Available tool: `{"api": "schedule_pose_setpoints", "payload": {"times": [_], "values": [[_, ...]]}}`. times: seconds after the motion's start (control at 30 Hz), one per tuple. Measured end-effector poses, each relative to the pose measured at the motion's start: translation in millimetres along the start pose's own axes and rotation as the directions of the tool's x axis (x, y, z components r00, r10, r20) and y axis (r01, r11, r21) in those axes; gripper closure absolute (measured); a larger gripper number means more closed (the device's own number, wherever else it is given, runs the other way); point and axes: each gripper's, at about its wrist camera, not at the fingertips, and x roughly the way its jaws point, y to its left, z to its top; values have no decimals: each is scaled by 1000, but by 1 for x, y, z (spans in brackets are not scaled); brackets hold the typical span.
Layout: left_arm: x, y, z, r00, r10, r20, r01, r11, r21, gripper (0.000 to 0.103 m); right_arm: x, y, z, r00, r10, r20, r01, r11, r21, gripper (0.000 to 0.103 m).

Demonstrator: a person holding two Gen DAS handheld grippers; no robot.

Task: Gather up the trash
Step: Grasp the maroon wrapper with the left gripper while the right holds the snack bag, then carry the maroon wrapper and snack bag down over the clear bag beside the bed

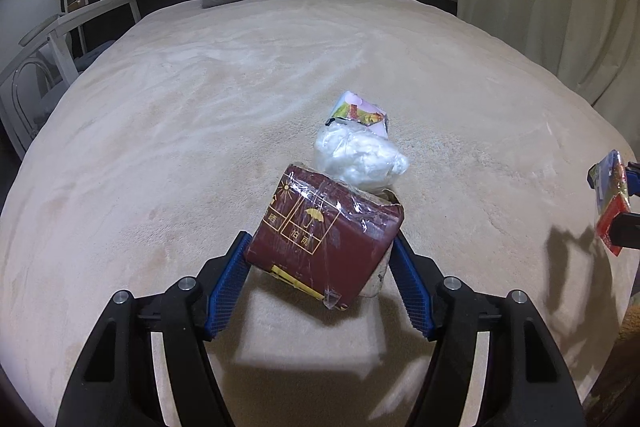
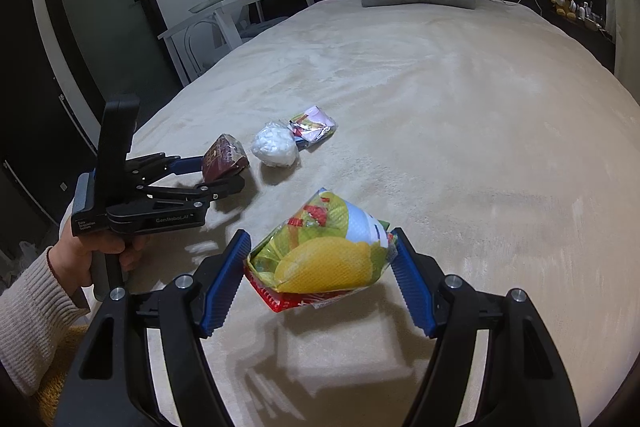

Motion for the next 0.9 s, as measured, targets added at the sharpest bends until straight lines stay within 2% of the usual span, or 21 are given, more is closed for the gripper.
{"api": "schedule_pose_setpoints", "payload": {"times": [0.63,0.9], "values": [[-95,-28,-31,993,-59,107,62,998,-25,36,-42,10,-35,999,-15,38,14,999,36,33],[-130,-25,-54,986,-89,142,103,990,-96,36,-72,16,-59,998,-13,66,8,998,67,33]]}}
